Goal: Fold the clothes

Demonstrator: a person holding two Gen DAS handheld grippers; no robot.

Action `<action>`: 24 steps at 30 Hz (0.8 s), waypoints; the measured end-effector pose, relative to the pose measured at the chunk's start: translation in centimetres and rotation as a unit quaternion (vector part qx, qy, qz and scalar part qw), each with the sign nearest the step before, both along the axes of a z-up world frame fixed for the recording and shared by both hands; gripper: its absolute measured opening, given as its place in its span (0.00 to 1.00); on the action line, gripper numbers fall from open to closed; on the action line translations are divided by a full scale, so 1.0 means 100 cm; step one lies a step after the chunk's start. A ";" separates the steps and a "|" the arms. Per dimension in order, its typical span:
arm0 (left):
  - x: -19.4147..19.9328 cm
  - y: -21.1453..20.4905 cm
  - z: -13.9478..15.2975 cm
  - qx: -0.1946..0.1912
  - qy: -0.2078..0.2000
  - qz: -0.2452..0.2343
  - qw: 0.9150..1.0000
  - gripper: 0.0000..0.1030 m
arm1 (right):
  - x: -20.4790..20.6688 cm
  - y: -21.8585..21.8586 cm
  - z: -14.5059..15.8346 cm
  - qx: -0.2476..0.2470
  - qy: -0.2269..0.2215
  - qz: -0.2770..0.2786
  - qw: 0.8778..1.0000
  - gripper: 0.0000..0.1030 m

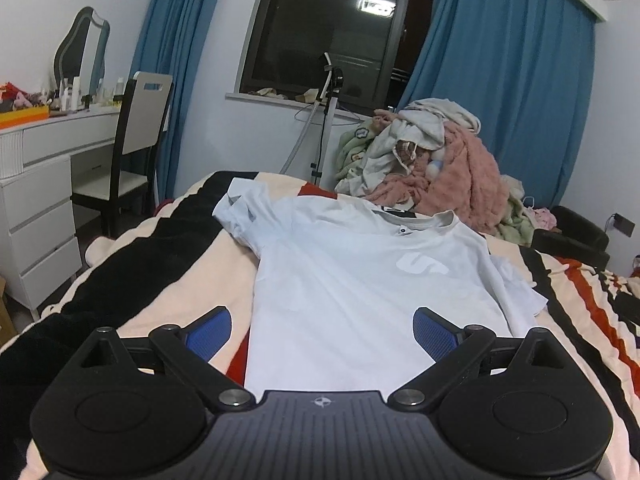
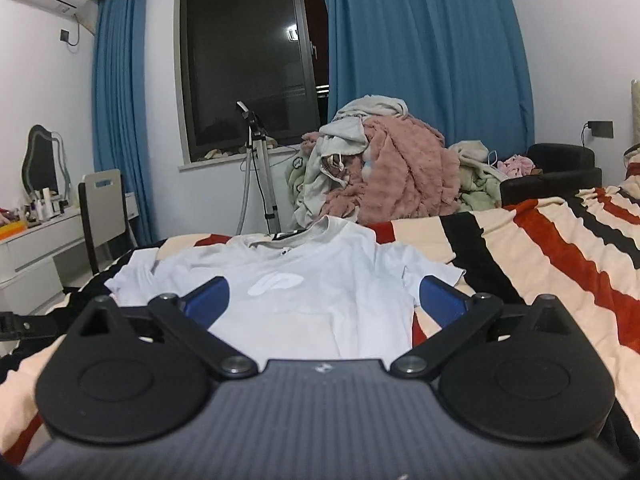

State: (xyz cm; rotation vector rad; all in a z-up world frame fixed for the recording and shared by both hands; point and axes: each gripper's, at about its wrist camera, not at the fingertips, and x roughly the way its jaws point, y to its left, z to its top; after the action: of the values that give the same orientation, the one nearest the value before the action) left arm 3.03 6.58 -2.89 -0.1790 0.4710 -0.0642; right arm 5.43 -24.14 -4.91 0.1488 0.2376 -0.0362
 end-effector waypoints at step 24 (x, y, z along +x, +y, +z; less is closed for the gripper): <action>0.354 0.106 -0.067 0.078 0.039 0.054 0.995 0.23 | 0.094 0.013 -0.077 0.010 0.111 0.017 0.994 1.00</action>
State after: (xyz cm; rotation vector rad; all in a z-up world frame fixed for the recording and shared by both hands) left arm 38.41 17.14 -9.62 -0.0529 0.5414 0.0853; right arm 14.86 -22.84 -12.59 0.1608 0.4620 -0.0158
